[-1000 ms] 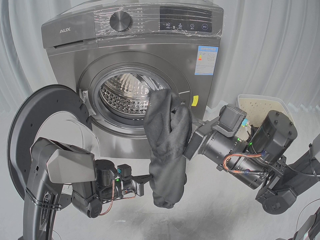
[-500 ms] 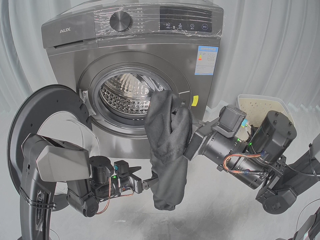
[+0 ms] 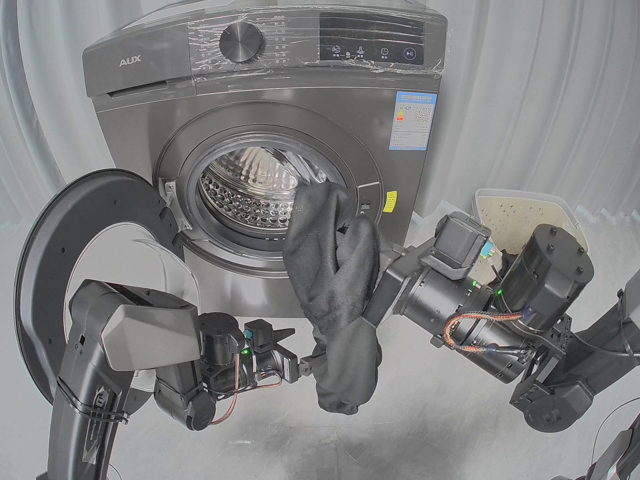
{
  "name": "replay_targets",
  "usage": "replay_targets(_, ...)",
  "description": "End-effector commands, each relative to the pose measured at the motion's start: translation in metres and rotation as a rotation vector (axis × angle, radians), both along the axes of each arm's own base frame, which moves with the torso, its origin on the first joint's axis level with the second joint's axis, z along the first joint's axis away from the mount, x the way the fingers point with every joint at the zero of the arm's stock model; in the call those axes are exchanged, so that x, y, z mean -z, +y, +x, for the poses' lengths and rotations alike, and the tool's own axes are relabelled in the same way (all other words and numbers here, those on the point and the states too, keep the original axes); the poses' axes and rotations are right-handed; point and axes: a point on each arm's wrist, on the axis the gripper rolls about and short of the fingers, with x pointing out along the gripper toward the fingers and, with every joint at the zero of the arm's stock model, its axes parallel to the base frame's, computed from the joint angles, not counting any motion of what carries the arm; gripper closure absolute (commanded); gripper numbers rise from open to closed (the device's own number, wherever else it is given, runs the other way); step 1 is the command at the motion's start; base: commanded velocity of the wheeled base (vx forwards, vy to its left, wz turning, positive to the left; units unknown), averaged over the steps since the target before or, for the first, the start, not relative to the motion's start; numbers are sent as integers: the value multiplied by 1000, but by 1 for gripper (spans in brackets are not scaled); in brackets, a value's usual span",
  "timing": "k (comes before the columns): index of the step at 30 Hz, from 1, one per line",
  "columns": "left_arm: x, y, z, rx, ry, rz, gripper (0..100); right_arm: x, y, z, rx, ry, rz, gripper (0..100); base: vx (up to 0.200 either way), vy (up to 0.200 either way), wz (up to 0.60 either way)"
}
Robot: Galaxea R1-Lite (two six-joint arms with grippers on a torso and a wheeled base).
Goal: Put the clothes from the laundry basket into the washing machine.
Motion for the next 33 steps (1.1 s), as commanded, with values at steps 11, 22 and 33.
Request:
replay_targets(11,5,-11,-1,39,-16,2,100,3,-1,2,3,2,-4,100,0,0,0)
replay_targets(22,-18,0,-2,4,-47,-9,100,4,-3,5,15,9,-8,100,0,0,0)
replay_targets(33,-61,38,-27,-68,-56,-7,100,13,-17,8,57,41,-43,100,0,0,0)
